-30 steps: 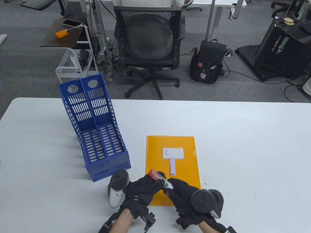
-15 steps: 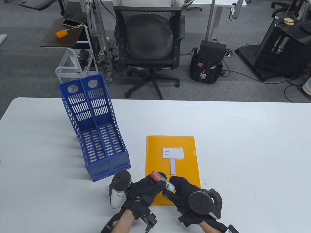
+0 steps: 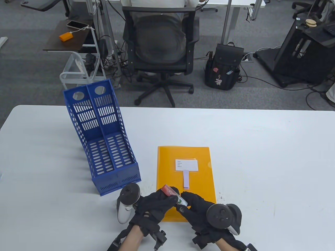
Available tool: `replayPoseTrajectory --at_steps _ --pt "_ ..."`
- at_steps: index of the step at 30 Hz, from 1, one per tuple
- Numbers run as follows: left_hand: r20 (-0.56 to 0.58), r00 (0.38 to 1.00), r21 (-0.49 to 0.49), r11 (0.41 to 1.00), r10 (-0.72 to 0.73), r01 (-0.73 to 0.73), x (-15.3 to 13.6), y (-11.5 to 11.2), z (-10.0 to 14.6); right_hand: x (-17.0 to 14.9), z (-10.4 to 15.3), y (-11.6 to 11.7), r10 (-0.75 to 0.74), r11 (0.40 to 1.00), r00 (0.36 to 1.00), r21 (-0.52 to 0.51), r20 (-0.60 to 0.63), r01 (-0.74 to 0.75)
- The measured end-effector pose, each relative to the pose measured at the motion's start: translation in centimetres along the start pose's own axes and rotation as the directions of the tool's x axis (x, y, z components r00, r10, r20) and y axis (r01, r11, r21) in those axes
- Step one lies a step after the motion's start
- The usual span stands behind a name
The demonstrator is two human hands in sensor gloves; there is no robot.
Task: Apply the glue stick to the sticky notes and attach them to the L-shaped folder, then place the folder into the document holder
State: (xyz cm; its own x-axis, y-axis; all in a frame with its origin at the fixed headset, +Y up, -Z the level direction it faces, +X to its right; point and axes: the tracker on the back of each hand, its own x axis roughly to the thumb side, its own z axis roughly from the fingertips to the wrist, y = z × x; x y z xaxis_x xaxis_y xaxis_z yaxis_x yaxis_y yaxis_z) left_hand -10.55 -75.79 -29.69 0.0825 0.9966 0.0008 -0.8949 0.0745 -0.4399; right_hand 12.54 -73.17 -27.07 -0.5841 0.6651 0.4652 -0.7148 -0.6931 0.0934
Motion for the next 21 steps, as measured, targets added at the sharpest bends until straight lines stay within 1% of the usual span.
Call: replayPoseTrajectory --at_steps 1,2,3,5,7,9,10,12,13,14,16,17,19,21 --pt "-0.007 1.0 0.012 1.0 -0.02 0.02 0.06 0.04 0.07 -0.16 -0.04 0.14 -0.044 0.999 0.999 0.02 -0.022 0.044" --pt "-0.011 0.999 0.017 0.999 -0.05 0.05 0.08 0.04 0.1 -0.2 -0.11 0.15 -0.063 0.998 0.998 0.004 -0.032 0.063" --pt "-0.01 0.997 0.016 0.997 -0.073 0.073 0.1 0.06 0.11 -0.27 -0.14 0.04 -0.059 0.998 0.997 -0.02 -0.049 0.058" --pt "-0.002 0.998 0.007 0.998 -0.059 0.059 0.26 -0.09 0.09 -0.33 -0.14 -0.36 -0.076 0.995 0.995 -0.067 -0.068 0.072" --pt "0.012 0.996 0.012 0.996 -0.084 0.084 0.51 -0.16 0.02 -0.45 -0.11 -0.49 -0.088 0.993 0.992 -0.08 -0.087 0.081" --pt "0.017 0.995 0.016 0.995 -0.096 0.096 0.56 -0.1 -0.04 -0.56 -0.05 -0.4 -0.082 0.993 0.994 -0.087 -0.072 0.075" --pt "0.016 0.997 0.018 0.997 -0.079 0.079 0.42 0.02 -0.1 -0.56 -0.12 -0.28 -0.068 0.996 0.996 -0.066 -0.057 0.064" --pt "0.011 0.999 0.016 0.999 -0.051 0.051 0.3 0.08 -0.1 -0.55 -0.27 0.08 -0.063 0.998 0.996 0.014 -0.065 0.064" --pt "0.001 0.998 0.026 0.997 -0.066 0.066 0.31 0.1 -0.05 -0.55 -0.32 0.18 -0.081 0.996 0.994 0.029 -0.068 0.083" --pt "-0.003 0.996 0.024 0.996 -0.091 0.091 0.25 0.13 -0.03 -0.55 -0.28 0.14 -0.097 0.995 0.992 -0.025 -0.08 0.095" --pt "-0.005 0.997 0.011 0.997 -0.075 0.075 0.14 0.1 -0.07 -0.42 -0.31 -0.15 -0.083 0.994 0.994 -0.076 -0.072 0.078" --pt "0.0 0.998 0.002 0.998 -0.067 0.067 0.16 -0.01 -0.16 -0.32 -0.24 -0.27 -0.029 0.996 0.997 -0.091 -0.075 0.022" --pt "-0.004 0.996 0.006 0.996 -0.089 0.089 0.17 -0.07 -0.24 -0.36 -0.16 -0.25 0.01 0.993 0.997 -0.121 -0.078 -0.019" --pt "-0.011 0.996 0.015 0.996 -0.088 0.088 0.04 0.02 -0.22 -0.62 -0.07 0.0 0.006 0.996 0.998 -0.086 -0.067 -0.012"
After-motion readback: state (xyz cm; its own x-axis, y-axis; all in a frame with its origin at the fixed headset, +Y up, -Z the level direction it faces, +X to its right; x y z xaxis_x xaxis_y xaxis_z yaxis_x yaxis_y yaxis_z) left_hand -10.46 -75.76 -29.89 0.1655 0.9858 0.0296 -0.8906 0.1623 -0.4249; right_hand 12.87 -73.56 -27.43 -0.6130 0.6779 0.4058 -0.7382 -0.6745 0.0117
